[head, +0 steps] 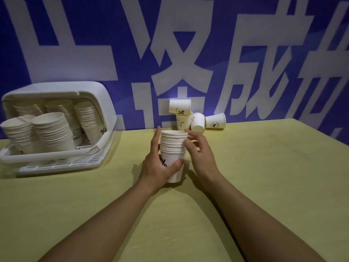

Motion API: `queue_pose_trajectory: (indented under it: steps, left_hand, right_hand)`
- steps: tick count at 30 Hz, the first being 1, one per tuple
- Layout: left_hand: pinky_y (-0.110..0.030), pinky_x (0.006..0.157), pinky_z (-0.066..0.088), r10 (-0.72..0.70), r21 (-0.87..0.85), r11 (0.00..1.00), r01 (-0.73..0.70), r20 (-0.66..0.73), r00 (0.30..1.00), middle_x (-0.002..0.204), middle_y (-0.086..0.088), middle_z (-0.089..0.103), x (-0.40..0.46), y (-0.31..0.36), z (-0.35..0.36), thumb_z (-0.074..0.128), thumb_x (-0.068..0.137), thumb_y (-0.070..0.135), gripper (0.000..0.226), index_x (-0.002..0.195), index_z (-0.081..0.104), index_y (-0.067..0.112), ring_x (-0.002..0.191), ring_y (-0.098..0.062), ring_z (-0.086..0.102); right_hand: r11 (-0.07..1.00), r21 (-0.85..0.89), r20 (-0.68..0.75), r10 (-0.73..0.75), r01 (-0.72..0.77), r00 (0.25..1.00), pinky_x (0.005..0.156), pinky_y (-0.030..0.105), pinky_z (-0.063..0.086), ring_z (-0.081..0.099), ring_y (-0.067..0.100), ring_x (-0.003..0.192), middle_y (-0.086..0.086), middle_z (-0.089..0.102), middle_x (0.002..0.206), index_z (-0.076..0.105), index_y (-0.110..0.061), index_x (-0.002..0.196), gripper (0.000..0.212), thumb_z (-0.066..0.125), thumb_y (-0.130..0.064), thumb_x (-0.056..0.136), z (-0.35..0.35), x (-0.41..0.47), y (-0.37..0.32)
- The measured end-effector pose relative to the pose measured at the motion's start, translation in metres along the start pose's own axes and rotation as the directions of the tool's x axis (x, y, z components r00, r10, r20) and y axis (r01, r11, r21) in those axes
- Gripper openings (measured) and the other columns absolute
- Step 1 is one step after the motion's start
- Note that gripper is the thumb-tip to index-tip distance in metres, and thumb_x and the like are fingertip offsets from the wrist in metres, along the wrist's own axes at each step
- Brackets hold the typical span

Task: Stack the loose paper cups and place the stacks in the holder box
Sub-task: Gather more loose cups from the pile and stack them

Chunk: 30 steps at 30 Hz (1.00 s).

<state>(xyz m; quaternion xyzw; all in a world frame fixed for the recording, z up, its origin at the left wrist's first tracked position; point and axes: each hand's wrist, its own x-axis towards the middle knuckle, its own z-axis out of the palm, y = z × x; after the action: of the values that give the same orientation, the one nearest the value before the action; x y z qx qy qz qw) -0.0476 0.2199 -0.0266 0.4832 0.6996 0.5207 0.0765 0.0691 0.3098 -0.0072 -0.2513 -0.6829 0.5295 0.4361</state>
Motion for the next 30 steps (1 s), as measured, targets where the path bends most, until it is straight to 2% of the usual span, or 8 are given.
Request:
queue_pose_trajectory:
  steps: [3, 6, 10, 12, 15, 21, 26, 30]
  left_hand:
    - [-0.022, 0.077, 0.051, 0.014, -0.096, 0.995, -0.015, -0.011, 1.000, 0.140, 0.008, 0.049, 0.001, -0.009, -0.003, 0.083, 0.081, 0.039, 0.108, 0.149, 0.002, 0.062, 0.102, -0.003, 0.059]
    - [-0.035, 0.080, 0.060, 0.007, -0.155, 0.988, -0.008, -0.006, 1.000, 0.126, 0.013, 0.055, 0.003, -0.010, -0.005, 0.083, 0.071, 0.050, 0.101, 0.145, 0.015, 0.062, 0.100, 0.000, 0.060]
    - [-0.034, 0.079, 0.060, -0.026, -0.209, 0.978, 0.021, -0.022, 0.999, 0.111, 0.028, 0.055, 0.007, -0.013, -0.007, 0.074, 0.056, 0.067, 0.099, 0.138, 0.020, 0.065, 0.094, 0.003, 0.063]
    - [-0.031, 0.076, 0.060, -0.050, -0.253, 0.967, 0.037, -0.045, 0.998, 0.110, 0.025, 0.059, 0.011, -0.015, -0.008, 0.074, 0.054, 0.067, 0.100, 0.139, 0.021, 0.064, 0.091, 0.002, 0.066]
    - [-0.029, 0.073, 0.060, -0.056, -0.265, 0.963, 0.038, -0.061, 0.997, 0.107, 0.027, 0.060, 0.015, -0.018, -0.007, 0.074, 0.054, 0.067, 0.102, 0.141, 0.022, 0.064, 0.085, 0.004, 0.067]
    - [-0.025, 0.068, 0.060, -0.039, -0.229, 0.973, 0.033, -0.020, 0.999, 0.106, 0.025, 0.058, 0.019, -0.022, -0.003, 0.070, 0.054, 0.074, 0.101, 0.140, 0.017, 0.067, 0.085, 0.001, 0.066]
    - [-0.023, 0.069, 0.058, -0.066, -0.235, 0.970, 0.057, -0.028, 0.997, 0.115, 0.016, 0.063, 0.023, -0.024, -0.001, 0.069, 0.053, 0.075, 0.103, 0.144, 0.019, 0.064, 0.087, -0.001, 0.067]
    - [-0.035, 0.076, 0.062, -0.073, -0.238, 0.969, 0.063, -0.033, 0.997, 0.118, 0.010, 0.065, 0.023, -0.026, 0.001, 0.070, 0.054, 0.073, 0.101, 0.142, 0.021, 0.066, 0.091, -0.005, 0.068]
  right_hand:
    - [1.000, -0.013, 0.028, 0.021, -0.021, 0.999, 0.077, 0.020, 0.051, 0.057, 0.003, 0.108, -0.016, 0.057, 0.122, 0.050, -0.037, 0.134, 0.036, 0.057, -0.039, 0.099, 0.007, -0.003, -0.001]
    - [1.000, -0.007, 0.027, 0.030, -0.030, 0.999, 0.083, 0.027, 0.054, 0.056, 0.005, 0.111, -0.015, 0.057, 0.123, 0.053, -0.038, 0.131, 0.033, 0.057, -0.041, 0.098, 0.006, -0.004, 0.000]
    - [0.978, -0.197, -0.178, -0.102, 0.066, 0.979, 0.090, 0.020, 0.047, 0.054, 0.005, 0.114, -0.015, 0.054, 0.124, 0.058, -0.031, 0.127, 0.024, 0.048, -0.029, 0.105, -0.007, 0.031, 0.009]
    - [0.882, -0.469, -0.224, -0.176, 0.052, 0.958, 0.104, 0.026, 0.040, 0.050, 0.015, 0.122, -0.008, 0.050, 0.130, 0.060, -0.026, 0.129, 0.028, 0.051, -0.018, 0.103, -0.024, 0.071, 0.020]
    - [0.596, -0.803, -0.095, -0.157, 0.017, 0.983, 0.111, 0.036, 0.035, 0.040, 0.025, 0.135, 0.001, 0.044, 0.148, 0.062, -0.025, 0.130, 0.031, 0.054, -0.018, 0.102, -0.056, 0.123, 0.040]
    - [0.181, -0.982, 0.043, -0.057, 0.053, 0.997, 0.113, 0.054, 0.032, 0.030, 0.030, 0.145, 0.001, 0.035, 0.159, 0.043, -0.028, 0.147, 0.049, 0.057, -0.024, 0.101, -0.095, 0.174, 0.061]
    - [0.065, -0.990, 0.128, -0.007, 0.128, 0.992, 0.118, 0.057, 0.021, 0.016, 0.028, 0.153, 0.000, 0.025, 0.165, 0.022, -0.028, 0.157, 0.068, 0.058, -0.026, 0.100, -0.098, 0.197, 0.075]
    - [0.035, -0.989, 0.142, -0.002, 0.142, 0.990, 0.116, 0.057, 0.023, 0.024, 0.030, 0.150, 0.006, 0.038, 0.158, 0.019, -0.023, 0.157, 0.080, 0.068, -0.032, 0.093, -0.096, 0.206, 0.080]
